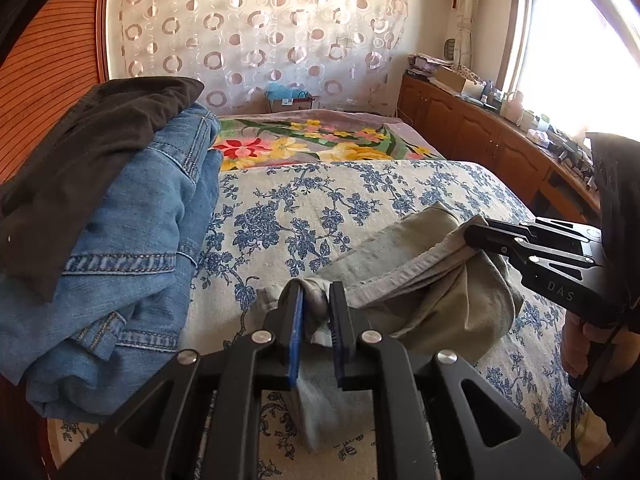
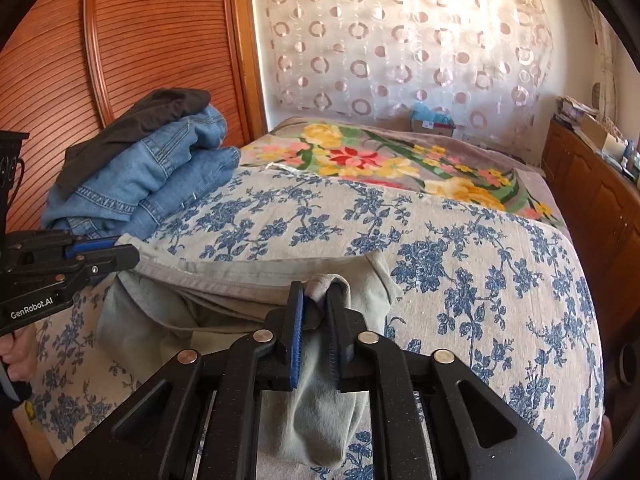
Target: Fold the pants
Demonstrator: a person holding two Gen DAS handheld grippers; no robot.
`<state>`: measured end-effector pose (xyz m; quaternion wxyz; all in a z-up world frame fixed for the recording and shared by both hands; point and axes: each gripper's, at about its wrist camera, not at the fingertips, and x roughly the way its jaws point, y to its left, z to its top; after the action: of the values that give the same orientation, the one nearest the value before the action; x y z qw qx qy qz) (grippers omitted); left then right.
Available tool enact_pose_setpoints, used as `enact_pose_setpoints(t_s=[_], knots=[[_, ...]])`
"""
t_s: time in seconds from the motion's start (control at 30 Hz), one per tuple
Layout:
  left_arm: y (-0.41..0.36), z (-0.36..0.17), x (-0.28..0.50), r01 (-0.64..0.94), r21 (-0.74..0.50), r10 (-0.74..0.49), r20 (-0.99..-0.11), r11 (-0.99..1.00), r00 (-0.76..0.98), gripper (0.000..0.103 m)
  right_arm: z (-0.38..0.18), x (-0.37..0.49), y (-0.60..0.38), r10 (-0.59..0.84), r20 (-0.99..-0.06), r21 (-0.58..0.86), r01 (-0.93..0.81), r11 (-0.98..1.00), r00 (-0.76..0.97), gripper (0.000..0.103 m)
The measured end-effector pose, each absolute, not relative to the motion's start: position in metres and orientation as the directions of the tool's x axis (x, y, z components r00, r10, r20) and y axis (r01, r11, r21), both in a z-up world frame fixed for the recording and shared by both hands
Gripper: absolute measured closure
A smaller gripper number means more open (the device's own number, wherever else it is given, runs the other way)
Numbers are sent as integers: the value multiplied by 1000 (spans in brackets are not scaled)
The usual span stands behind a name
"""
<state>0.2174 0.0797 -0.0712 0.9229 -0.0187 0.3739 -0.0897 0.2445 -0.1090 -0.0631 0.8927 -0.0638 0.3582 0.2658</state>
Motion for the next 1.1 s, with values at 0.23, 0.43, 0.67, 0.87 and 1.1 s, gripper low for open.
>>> enact_pose_setpoints(t_s=[0.23,0.43,0.67,0.87,1.1], knots=[[78,-62,210,170,-93,-188,-667,981,721,83,-54,242,-118,455,-662,101,-530,842,596,86],[75,-56,203,194,-96,-209,-645,976,735,63,-43,239,-130,466,-643,115,-525,843,608,77],[70,-68,194,208,-66,-200,-657,976,727,62,-54,233,-138,460,-671,103,-541,835,582,69],[72,-82,194,197,-70,-191,-683,978,705,62,-73,237,-128,448,-714,81,-571,817,539,68],[80,-85,191,181,-73,-182,-683,981,708,62,-86,258,-106,384,-762,-7,-600,800,522,66]])
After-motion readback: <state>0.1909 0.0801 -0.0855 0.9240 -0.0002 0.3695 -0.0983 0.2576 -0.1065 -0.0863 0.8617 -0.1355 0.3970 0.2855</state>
